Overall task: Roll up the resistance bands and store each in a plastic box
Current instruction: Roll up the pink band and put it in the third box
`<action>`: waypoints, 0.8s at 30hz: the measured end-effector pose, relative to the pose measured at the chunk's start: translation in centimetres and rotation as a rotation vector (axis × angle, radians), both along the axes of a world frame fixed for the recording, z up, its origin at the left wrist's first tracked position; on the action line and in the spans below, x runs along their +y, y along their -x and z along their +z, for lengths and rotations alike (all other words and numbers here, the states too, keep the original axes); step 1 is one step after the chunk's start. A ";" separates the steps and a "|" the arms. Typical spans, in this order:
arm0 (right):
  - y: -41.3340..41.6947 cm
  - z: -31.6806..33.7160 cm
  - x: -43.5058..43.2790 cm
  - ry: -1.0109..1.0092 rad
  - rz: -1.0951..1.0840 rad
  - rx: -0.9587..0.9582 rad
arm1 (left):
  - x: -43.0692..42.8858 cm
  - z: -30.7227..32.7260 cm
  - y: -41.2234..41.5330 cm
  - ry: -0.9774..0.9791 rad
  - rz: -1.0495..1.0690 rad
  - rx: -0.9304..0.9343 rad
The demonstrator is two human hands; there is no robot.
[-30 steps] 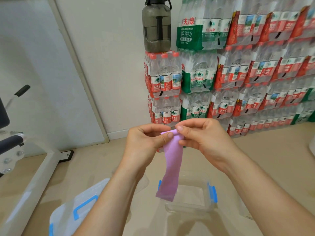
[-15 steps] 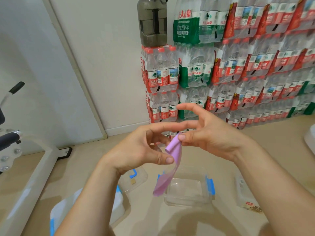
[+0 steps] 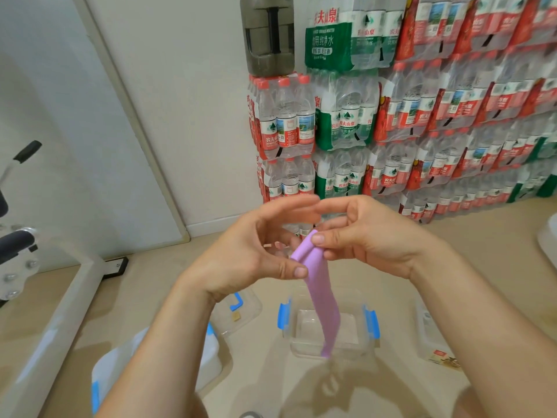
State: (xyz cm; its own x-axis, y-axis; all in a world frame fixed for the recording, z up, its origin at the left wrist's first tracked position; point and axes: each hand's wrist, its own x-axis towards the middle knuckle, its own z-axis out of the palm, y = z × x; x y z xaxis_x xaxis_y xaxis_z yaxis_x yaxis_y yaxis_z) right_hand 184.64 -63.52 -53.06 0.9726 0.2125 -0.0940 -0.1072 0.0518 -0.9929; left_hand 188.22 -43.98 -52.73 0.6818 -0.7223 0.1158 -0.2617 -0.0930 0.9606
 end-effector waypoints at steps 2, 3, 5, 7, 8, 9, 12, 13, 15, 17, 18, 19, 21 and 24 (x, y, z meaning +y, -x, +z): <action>-0.2 -0.2 0.2 -0.037 -0.113 -0.046 | 0.0 0.0 -0.1 0.094 0.106 0.039; -0.4 -0.3 0.3 -0.058 -0.174 -0.074 | -0.1 0.0 -0.1 0.113 0.176 0.041; -0.6 -0.6 0.6 -0.077 -0.272 -0.124 | -0.3 -0.1 0.0 0.077 0.294 0.019; -0.7 -0.7 1.0 -0.049 -0.320 -0.157 | -0.7 -0.3 0.1 0.025 0.344 -0.001; -0.7 -0.7 1.2 -0.039 -0.335 -0.171 | -0.9 -0.4 0.1 0.016 0.361 -0.007; -0.6 -0.7 1.4 -0.033 -0.348 -0.186 | -1.0 -0.5 0.1 0.021 0.379 -0.011; -0.6 -0.7 2.0 0.062 -0.384 -0.227 | -1.4 -0.7 0.0 0.053 0.456 -0.031; -0.7 -0.8 2.1 0.113 -0.385 -0.232 | -1.4 -0.8 -0.1 0.057 0.479 -0.037; -0.6 -0.9 2.3 0.182 -0.369 -0.225 | -1.5 -0.8 -0.3 0.063 0.505 -0.040; -0.6 -0.8 2.3 0.184 -0.344 -0.207 | -1.5 -0.8 -0.3 0.069 0.516 -0.039; -0.5 -0.7 2.2 0.164 -0.333 -0.202 | -1.5 -0.8 -0.2 0.075 0.519 -0.035; -0.5 -0.7 2.2 0.138 -0.327 -0.199 | -1.6 -0.7 -0.2 0.085 0.520 -0.028; -0.4 -0.6 2.1 0.085 -0.324 -0.192 | -1.6 -0.7 -0.1 0.103 0.522 -0.013; -0.3 -0.4 2.0 0.038 -0.324 -0.181 | -1.5 -0.8 -0.3 0.113 0.534 0.002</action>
